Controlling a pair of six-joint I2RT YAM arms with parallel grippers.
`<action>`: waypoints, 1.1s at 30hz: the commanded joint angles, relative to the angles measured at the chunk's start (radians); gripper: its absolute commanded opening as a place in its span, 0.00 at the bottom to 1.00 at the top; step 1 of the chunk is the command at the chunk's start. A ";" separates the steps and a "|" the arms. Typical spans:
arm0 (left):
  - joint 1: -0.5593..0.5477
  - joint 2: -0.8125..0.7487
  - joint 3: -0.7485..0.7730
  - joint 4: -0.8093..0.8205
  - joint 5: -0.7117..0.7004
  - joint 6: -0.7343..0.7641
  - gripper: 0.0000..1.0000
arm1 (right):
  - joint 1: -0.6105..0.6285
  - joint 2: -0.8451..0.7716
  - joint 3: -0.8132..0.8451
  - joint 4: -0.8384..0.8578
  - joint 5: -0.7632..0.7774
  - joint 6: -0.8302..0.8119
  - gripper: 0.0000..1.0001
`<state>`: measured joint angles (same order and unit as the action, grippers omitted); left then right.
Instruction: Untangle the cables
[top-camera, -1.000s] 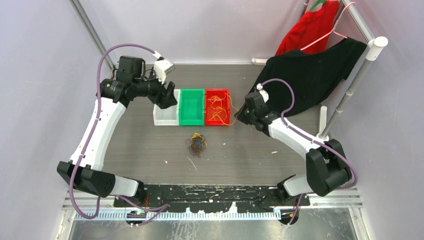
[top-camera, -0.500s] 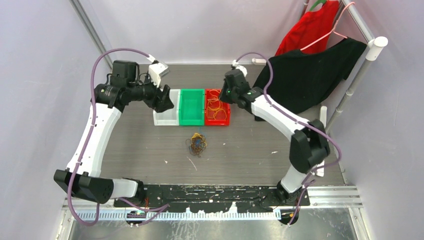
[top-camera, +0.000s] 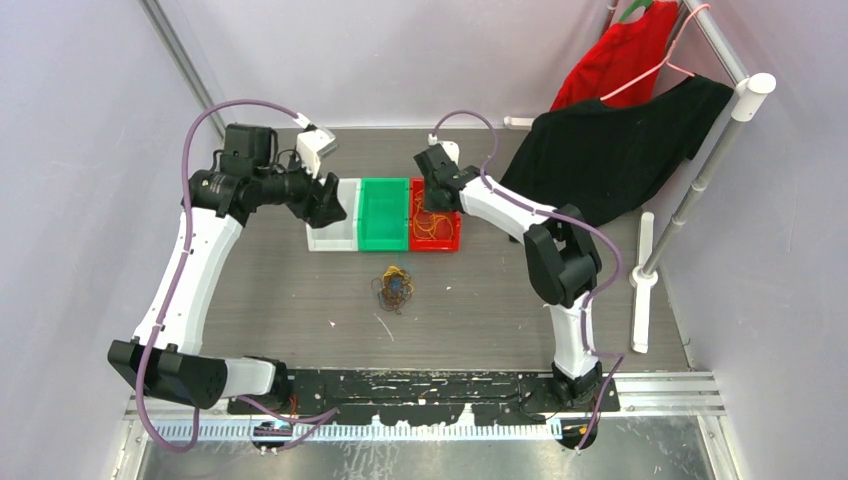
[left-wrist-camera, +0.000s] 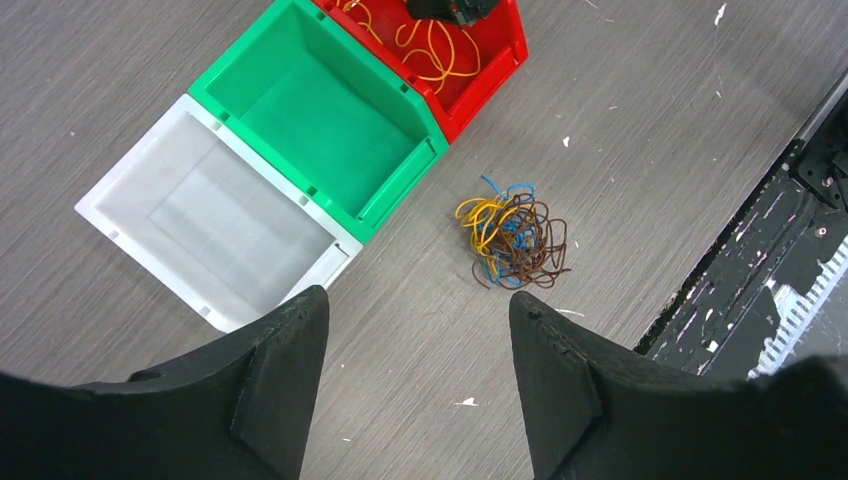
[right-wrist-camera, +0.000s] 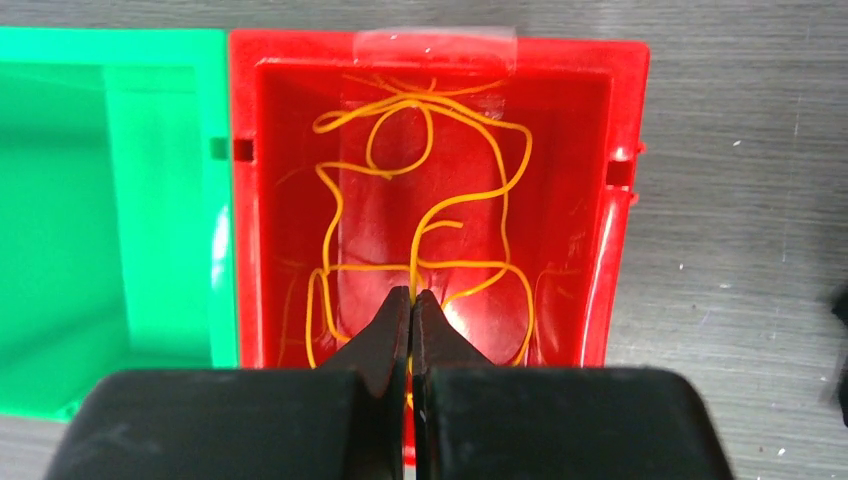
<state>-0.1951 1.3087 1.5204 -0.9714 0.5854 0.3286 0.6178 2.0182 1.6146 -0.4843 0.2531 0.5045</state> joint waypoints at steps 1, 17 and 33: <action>0.012 -0.031 0.012 -0.010 0.046 0.031 0.66 | 0.009 0.052 0.086 -0.013 0.092 -0.045 0.01; 0.050 -0.020 0.029 -0.041 0.109 0.032 0.70 | 0.031 -0.022 0.052 -0.018 0.161 -0.055 0.24; 0.078 -0.017 0.065 -0.074 0.129 0.030 0.73 | 0.036 -0.159 0.035 -0.040 0.142 -0.054 0.62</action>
<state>-0.1307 1.3087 1.5345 -1.0325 0.6769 0.3664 0.6453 1.9095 1.6291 -0.5266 0.3840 0.4503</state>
